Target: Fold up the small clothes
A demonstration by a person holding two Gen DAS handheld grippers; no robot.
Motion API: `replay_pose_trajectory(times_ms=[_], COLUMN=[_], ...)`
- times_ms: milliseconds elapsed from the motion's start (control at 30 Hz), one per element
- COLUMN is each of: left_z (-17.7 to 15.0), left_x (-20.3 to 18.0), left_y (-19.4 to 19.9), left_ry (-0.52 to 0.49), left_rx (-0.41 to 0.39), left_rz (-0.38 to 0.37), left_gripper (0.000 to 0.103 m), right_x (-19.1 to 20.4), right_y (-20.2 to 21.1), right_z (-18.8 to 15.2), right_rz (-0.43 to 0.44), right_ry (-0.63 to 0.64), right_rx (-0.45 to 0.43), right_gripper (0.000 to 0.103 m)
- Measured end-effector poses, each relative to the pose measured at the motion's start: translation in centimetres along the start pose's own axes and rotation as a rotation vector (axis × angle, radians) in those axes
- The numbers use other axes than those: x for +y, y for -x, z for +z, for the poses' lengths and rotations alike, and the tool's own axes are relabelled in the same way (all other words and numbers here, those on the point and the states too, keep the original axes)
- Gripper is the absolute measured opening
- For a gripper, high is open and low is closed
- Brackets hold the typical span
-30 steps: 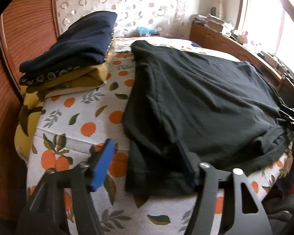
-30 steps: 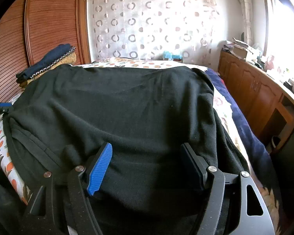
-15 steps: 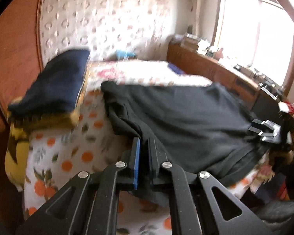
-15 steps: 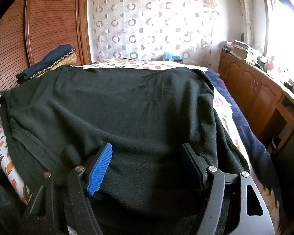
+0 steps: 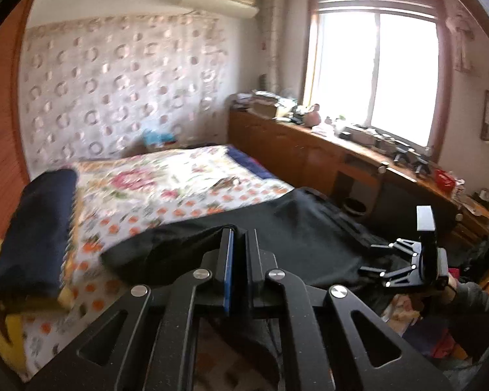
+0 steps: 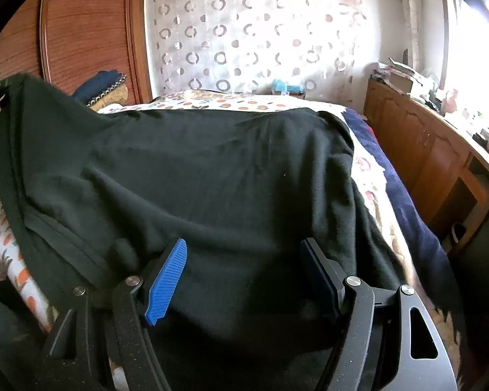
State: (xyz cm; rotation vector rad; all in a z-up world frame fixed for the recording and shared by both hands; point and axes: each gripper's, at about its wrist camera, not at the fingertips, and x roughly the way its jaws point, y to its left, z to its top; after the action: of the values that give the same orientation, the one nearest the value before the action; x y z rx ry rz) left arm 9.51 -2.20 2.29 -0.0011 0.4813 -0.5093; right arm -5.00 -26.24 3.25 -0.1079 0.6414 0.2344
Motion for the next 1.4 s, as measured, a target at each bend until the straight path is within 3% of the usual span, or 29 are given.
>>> replay_pose_trajectory(times_ms=[333,500,600,667,700,733,900,1167,1400], left_z=[3.8,5.6,5.7,4.9,4.6,4.2,2.7,-0.6,-3.2], left_x=[-7.4,-10.4,-11.7,-11.8,-11.7,-11.5,-9.5,-4.9,-1.9], left_y=[-3.8,-4.8,-6.1,-6.7,-6.7,-6.6,-5.4,-3.0,-2.2], left_ry=[-0.128,-0.159,-0.191,-0.198,-0.196,-0.191,-0.142,-0.085,-0.056], left_rx=[0.007,0.005,0.063,0.091,0.096,0.096,0.087,0.083,0.100], left_rz=[-0.163,-0.220,-0.238,-0.226,-0.229,-0.229,-0.169,-0.028,0.066], left_gripper=[0.007,0.007,0.007,0.018,0.036,0.048,0.075,0.078,0.078], right_x=[-3.1,-4.0,-4.1,-4.0,-3.8,-3.5,-2.8,-0.4,-1.6], right_y=[5.6,6.6,6.6,6.4,6.3,6.0,5.1,3.2,1.0], right_z=[0.7,0.6,0.6,0.5,0.3,0.3,0.5,1.8,3.7], right_rz=[-0.118,-0.134,-0.126,-0.116,-0.113,-0.110,-0.081,-0.032,0.013], right_ry=[-0.027,-0.050,-0.061,-0.065,-0.063,-0.059,-0.045,0.018,-0.019], right_rx=[-0.096,-0.109,-0.117,-0.114,-0.110,-0.105,-0.093,-0.059,-0.023], right_gripper=[0.074,0.074,0.074,0.074,0.074,0.074,0.074,0.074,0.074])
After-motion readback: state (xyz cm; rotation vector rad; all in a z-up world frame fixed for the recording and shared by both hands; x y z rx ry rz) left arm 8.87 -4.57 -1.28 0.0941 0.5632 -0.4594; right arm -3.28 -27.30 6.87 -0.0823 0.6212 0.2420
